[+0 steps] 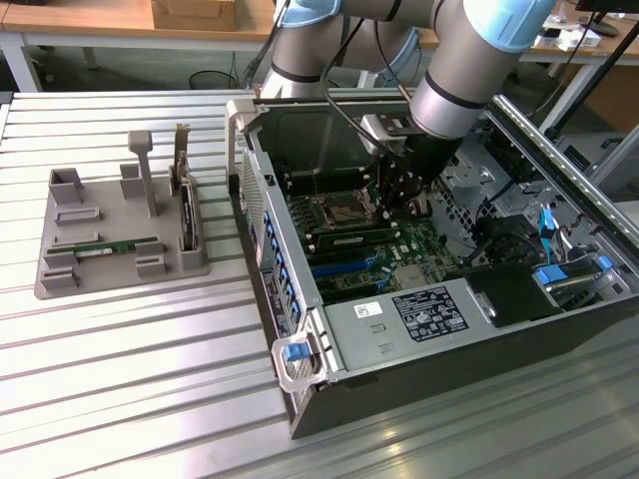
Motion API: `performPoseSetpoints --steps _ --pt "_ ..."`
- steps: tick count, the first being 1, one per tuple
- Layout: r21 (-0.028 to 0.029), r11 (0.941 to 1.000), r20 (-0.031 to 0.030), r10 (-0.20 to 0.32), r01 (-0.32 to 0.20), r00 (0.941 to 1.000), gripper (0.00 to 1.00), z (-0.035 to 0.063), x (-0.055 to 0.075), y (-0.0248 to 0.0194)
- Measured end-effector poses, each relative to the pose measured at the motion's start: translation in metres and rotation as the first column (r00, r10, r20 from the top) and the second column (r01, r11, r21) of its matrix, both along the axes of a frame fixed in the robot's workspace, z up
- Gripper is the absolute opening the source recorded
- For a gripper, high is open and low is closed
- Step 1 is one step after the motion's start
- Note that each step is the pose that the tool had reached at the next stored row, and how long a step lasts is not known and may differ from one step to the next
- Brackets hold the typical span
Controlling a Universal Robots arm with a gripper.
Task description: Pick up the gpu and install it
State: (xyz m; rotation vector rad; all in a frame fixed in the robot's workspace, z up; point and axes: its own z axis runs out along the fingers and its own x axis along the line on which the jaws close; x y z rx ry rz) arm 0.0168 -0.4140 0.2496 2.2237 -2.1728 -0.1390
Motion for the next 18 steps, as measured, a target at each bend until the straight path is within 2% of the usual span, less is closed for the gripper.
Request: performPoseSetpoints --steps 4,7,13,18 --pt "-0.0003 1.0000 0.0030 0.000 0.000 1.0000 0.10 -0.0001 -0.026 0.0000" --pt "0.0001 1.0000 0.0045 0.000 0.000 1.0000 0.10 -0.0005 -0.038 0.0000" --pt "0.0013 1.0000 0.0054 0.000 0.000 1.0000 0.10 -0.0024 -0.057 0.0000" --pt "0.0027 1.0000 0.0054 0.000 0.000 1.0000 0.10 -0.0113 -0.064 0.0000"
